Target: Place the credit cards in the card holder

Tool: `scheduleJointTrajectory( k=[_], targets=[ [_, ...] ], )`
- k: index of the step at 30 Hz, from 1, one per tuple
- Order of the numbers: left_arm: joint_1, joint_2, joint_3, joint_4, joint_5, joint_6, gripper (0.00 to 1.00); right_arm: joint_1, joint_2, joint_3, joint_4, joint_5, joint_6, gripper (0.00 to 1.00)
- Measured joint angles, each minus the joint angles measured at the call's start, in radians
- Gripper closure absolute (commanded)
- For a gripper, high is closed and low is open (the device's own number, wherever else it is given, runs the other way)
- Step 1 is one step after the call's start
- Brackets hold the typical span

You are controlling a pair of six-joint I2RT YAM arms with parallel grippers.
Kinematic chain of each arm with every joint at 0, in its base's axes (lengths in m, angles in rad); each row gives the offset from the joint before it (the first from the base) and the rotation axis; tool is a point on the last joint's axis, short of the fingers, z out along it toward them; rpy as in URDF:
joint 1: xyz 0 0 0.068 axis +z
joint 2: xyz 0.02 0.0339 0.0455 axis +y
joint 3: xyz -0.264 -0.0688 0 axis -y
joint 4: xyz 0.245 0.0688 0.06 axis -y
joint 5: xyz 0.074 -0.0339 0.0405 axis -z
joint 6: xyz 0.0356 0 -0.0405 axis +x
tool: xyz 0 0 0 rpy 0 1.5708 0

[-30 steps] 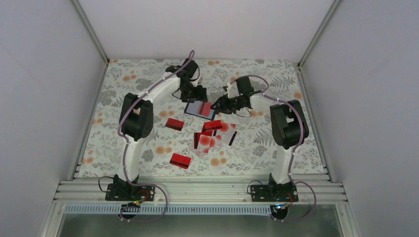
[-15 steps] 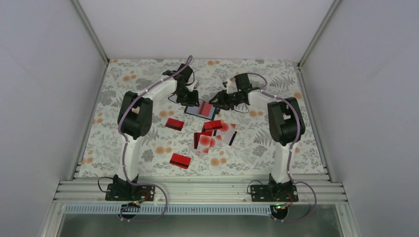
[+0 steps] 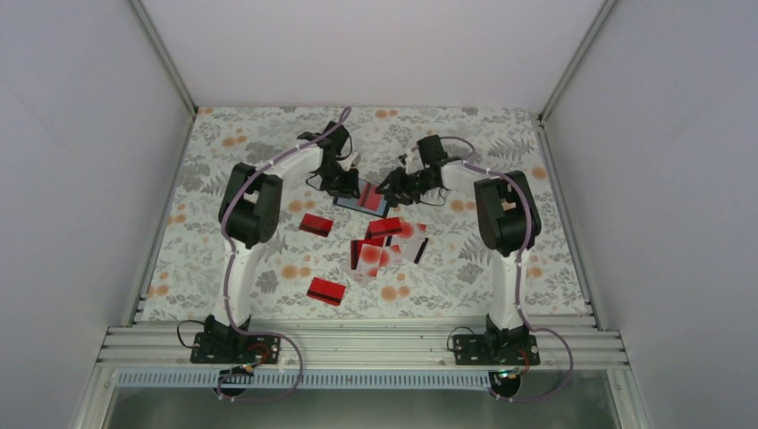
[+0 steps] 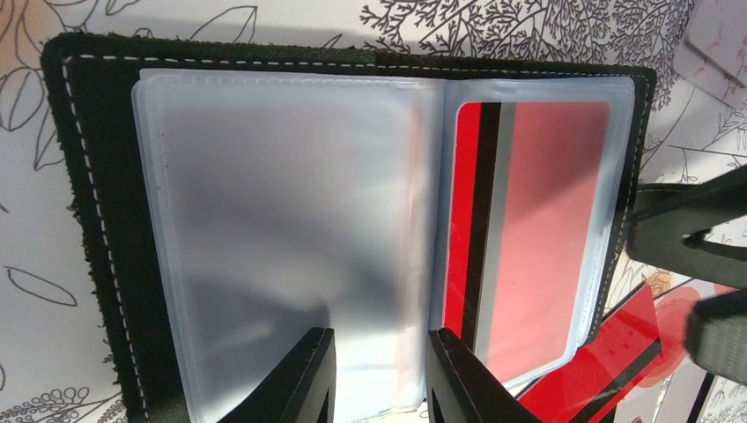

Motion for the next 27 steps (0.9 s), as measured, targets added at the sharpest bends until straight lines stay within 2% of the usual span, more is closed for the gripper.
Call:
scheduleJointTrajectory(
  k=[27],
  targets=[
    [-0.022, 0.014, -0.003, 0.016, 0.055, 0.022, 0.74, 0.003, 0.050, 0.011, 0.021, -0.046, 0.006, 0.57]
  ],
)
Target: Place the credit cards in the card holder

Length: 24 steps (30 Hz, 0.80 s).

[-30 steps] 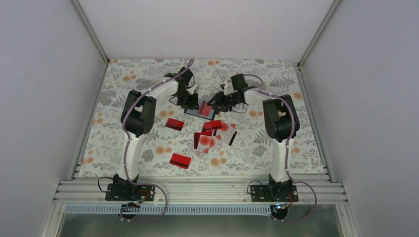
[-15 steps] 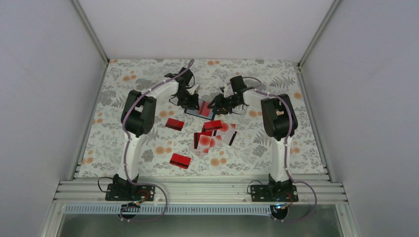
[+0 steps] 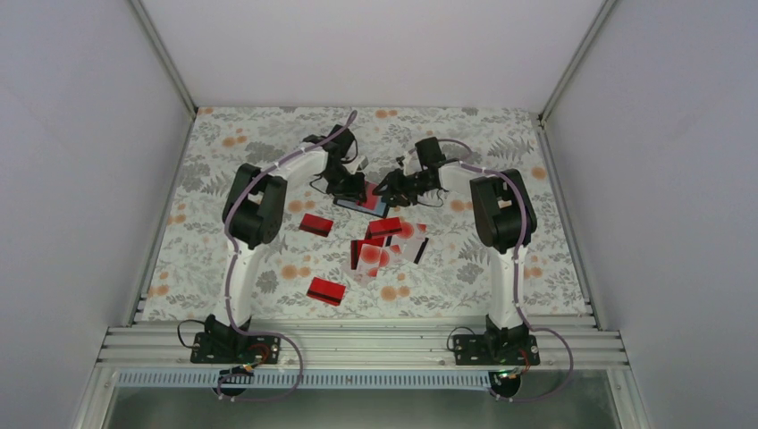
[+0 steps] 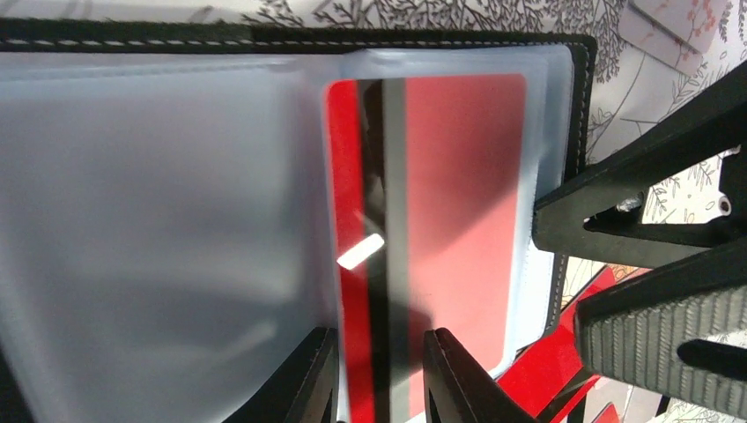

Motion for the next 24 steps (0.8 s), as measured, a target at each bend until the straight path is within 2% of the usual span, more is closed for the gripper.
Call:
scheduleJointTrajectory(
  k=[14, 24],
  targets=[
    [-0.013, 0.004, 0.000, 0.001, 0.008, 0.000, 0.75, 0.003, 0.000, 0.000, 0.067, -0.069, 0.005, 0.56],
    [-0.013, 0.003, 0.010, -0.016, -0.027, -0.005, 0.77, 0.003, -0.007, -0.002, -0.011, -0.031, -0.048, 0.56]
  ],
)
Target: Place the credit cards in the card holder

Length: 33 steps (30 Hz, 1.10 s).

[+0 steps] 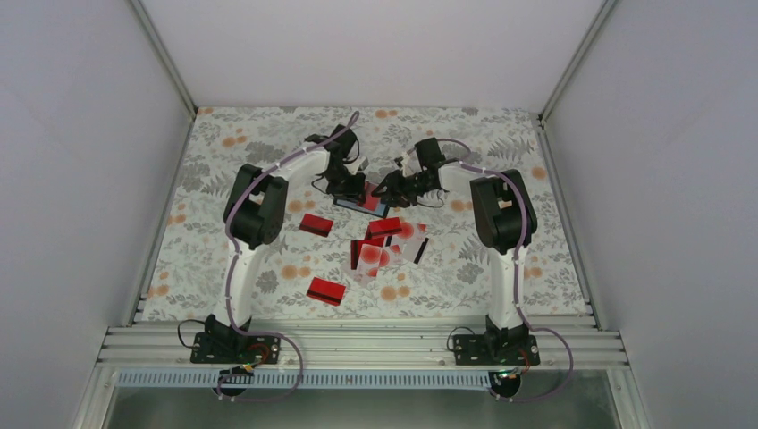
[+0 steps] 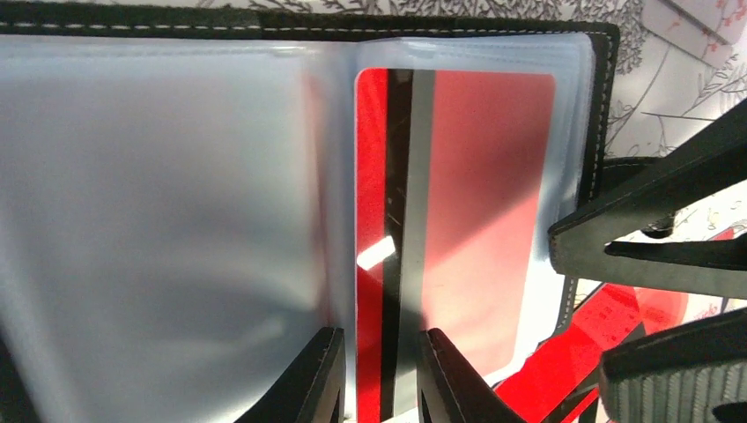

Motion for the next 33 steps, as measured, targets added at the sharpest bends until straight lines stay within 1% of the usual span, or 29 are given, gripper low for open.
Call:
scheduleJointTrajectory(
  k=[8, 16, 27, 33],
  targets=[
    [0.007, 0.000, 0.067, -0.078, -0.074, 0.006, 0.78, 0.000, -0.004, -0.010, -0.003, 0.000, -0.009, 0.56],
    [0.011, 0.000, 0.076, -0.104, -0.119, 0.012, 0.78, 0.000, -0.016, -0.017, -0.010, 0.017, -0.015, 0.56],
    [0.008, 0.002, 0.138, -0.108, -0.116, 0.011, 0.79, 0.000, -0.019, -0.019, -0.025, 0.030, -0.020, 0.56],
    [-0.005, 0.055, 0.150, -0.106, -0.113, 0.011, 0.79, 0.000, -0.019, -0.019, -0.034, 0.043, -0.030, 0.56]
  ],
)
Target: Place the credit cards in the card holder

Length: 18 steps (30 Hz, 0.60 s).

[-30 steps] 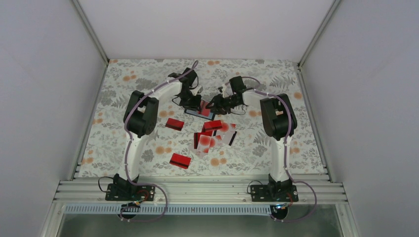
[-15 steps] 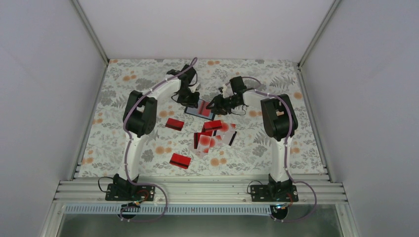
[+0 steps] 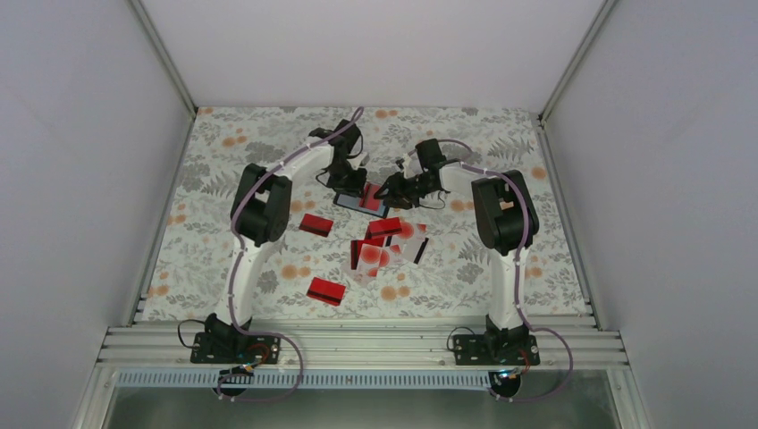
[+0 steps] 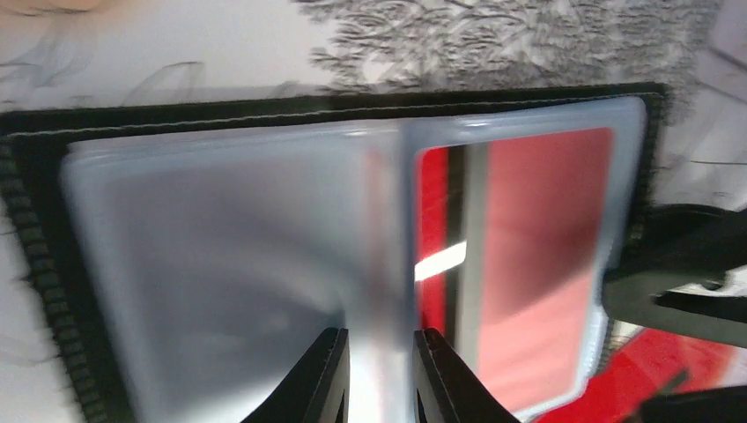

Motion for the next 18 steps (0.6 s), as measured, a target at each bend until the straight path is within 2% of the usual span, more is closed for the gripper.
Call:
scheduleJointTrajectory(
  k=[18],
  targets=[
    [-0.034, 0.026, 0.010, 0.011, 0.010, 0.005, 0.80, 0.000, 0.019, 0.021, -0.012, -0.011, 0.021, 0.56]
  ],
)
